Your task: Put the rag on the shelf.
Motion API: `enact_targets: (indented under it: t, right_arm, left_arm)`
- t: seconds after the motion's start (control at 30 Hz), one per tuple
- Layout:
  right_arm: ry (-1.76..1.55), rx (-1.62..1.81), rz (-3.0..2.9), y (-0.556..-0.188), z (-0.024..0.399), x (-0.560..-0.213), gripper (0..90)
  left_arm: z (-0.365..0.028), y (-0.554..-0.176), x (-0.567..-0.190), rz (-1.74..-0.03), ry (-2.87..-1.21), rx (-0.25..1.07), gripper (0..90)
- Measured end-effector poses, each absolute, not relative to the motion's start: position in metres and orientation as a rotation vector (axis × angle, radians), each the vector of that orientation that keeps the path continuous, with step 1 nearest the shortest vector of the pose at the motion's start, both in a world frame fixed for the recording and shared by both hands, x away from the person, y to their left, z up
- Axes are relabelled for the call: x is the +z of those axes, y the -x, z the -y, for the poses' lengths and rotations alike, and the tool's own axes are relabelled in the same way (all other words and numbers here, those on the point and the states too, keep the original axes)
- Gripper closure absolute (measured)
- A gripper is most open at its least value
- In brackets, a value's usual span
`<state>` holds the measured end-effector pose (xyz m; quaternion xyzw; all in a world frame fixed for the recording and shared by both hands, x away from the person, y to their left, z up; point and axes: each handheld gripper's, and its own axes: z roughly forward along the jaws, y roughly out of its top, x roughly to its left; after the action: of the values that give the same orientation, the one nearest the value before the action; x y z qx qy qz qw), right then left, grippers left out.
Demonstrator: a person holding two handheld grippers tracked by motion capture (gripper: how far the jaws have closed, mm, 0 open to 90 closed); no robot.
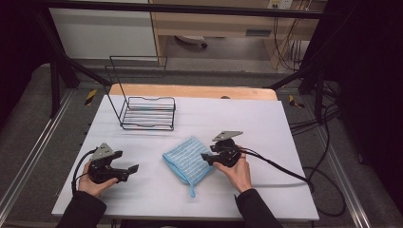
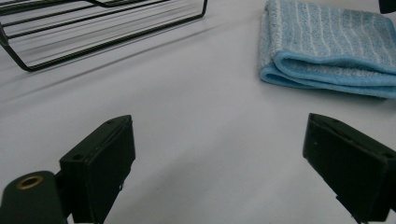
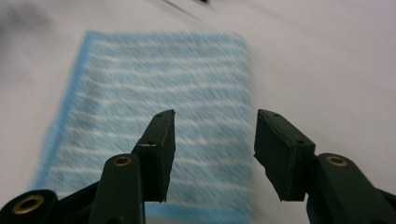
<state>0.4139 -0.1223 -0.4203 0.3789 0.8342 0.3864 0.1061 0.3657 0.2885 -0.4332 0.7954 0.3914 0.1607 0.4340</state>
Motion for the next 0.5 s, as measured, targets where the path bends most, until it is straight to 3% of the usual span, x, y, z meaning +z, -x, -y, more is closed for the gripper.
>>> enact_targets:
  t: [0.17, 0.5]
  right_arm:
    - [-1.154, 1.086, -2.505, -0.414, 0.134, -0.439, 50.7]
    - [-1.256, 1.182, -2.494, -0.407, 0.135, -0.45, 73.1]
  left_arm:
    - [-0.287, -0.366, -0.434, -0.976, -1.979, 0.4, 9.3]
    - [-0.287, -0.365, -0.433, -0.978, -1.978, 0.397, 9.4]
